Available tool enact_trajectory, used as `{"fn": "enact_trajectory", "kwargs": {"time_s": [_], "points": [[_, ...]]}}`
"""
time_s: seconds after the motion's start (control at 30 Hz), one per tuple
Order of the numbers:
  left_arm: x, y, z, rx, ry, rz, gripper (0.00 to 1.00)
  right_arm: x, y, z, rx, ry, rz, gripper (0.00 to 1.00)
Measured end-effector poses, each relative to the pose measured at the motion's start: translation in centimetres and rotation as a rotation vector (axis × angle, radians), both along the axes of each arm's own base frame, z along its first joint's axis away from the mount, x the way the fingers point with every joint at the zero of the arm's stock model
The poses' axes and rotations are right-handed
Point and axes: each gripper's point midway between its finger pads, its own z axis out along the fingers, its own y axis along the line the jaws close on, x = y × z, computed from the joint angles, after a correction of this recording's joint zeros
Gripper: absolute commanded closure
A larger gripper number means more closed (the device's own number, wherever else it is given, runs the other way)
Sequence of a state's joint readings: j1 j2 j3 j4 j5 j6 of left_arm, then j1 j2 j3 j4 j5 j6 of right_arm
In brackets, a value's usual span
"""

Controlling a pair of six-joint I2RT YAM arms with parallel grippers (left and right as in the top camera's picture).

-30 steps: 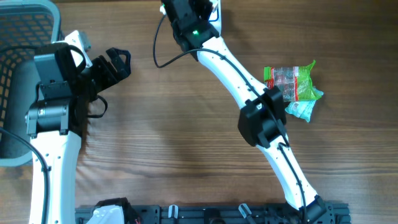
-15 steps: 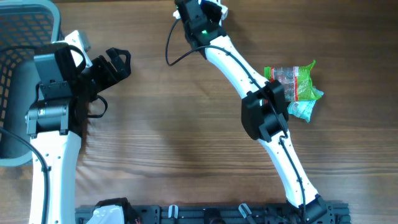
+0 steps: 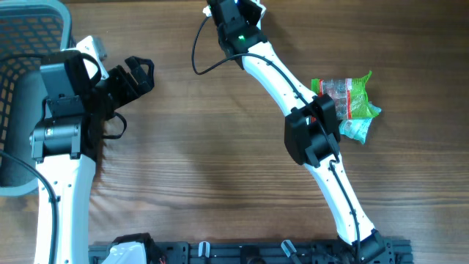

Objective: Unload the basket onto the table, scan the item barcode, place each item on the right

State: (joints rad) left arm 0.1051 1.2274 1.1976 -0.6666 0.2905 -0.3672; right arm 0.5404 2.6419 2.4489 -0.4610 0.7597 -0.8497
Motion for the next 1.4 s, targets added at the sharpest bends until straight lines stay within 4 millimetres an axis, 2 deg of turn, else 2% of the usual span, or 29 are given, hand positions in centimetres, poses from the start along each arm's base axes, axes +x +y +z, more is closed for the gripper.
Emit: {"fn": "enact_trajectory", "kwargs": {"time_s": [0.1,0.2,0.23,0.4,0.5,0.57,0.6,0.63,0.7,0.77,0.8,0.97,1.23,1.27,1.3,1.37,1.4], "points": [[0.0,0.0,0.0,0.001,0.000,0.000,0.00,-1.7,-0.7,0.6,0.011,0.072,-0.009,0.96],[0.0,0.0,0.0,0.000,0.001,0.000,0.00,-4.6,-1.9,3.7,0.100,0.123,-0.064,0.96],[0.0,0.0,0.0,0.000,0.000,0.000,0.00,-6.4,-2.5,7.4,0.142,0.125,-0.068,0.96],[0.0,0.0,0.0,0.000,0.000,0.000,0.00,-16.5,-5.1,19.4,0.499,0.165,-0.095,0.96],[0.0,0.0,0.0,0.000,0.001,0.000,0.00,-22.5,-7.5,24.2,0.688,0.194,-0.120,0.96],[0.0,0.0,0.0,0.000,0.001,0.000,0.00,-25.2,-9.5,25.1,0.752,0.226,-0.173,0.96],[0.0,0.0,0.0,0.000,0.001,0.000,0.00,-26.6,-10.8,24.9,0.777,0.257,-0.227,0.96],[0.0,0.0,0.0,0.000,0.002,0.000,0.00,-27.1,-11.8,24.7,0.812,0.272,-0.274,0.96],[0.0,0.0,0.0,0.000,0.001,0.000,0.00,-26.7,-12.8,23.8,0.872,0.288,-0.347,0.96],[0.0,0.0,0.0,0.000,0.001,0.000,0.00,-26.1,-13.5,21.7,0.882,0.333,-0.423,0.96],[0.0,0.0,0.0,0.000,0.001,0.000,0.00,-25.9,-13.8,20.4,0.878,0.361,-0.457,0.96],[0.0,0.0,-0.1,0.000,0.002,0.000,0.00,-26.0,-15.5,11.7,0.809,0.536,-0.657,0.96],[0.0,0.0,-0.1,0.000,0.002,0.000,0.00,-26.2,-17.3,0.5,0.753,0.631,-0.778,0.96],[0.0,0.0,-0.1,0.000,0.002,0.000,0.00,-26.3,-17.5,-0.3,0.751,0.634,-0.783,0.94],[0.0,0.0,-0.1,0.000,0.002,0.000,0.00,-26.5,-17.7,-1.5,0.746,0.642,-0.792,0.82],[0.0,0.0,-0.1,0.000,0.002,0.000,0.00,-27.0,-18.0,-3.0,0.738,0.654,-0.806,0.68],[0.0,0.0,-0.1,0.000,0.002,0.000,0.00,-27.2,-18.1,-3.4,0.734,0.658,-0.811,0.50]]}}
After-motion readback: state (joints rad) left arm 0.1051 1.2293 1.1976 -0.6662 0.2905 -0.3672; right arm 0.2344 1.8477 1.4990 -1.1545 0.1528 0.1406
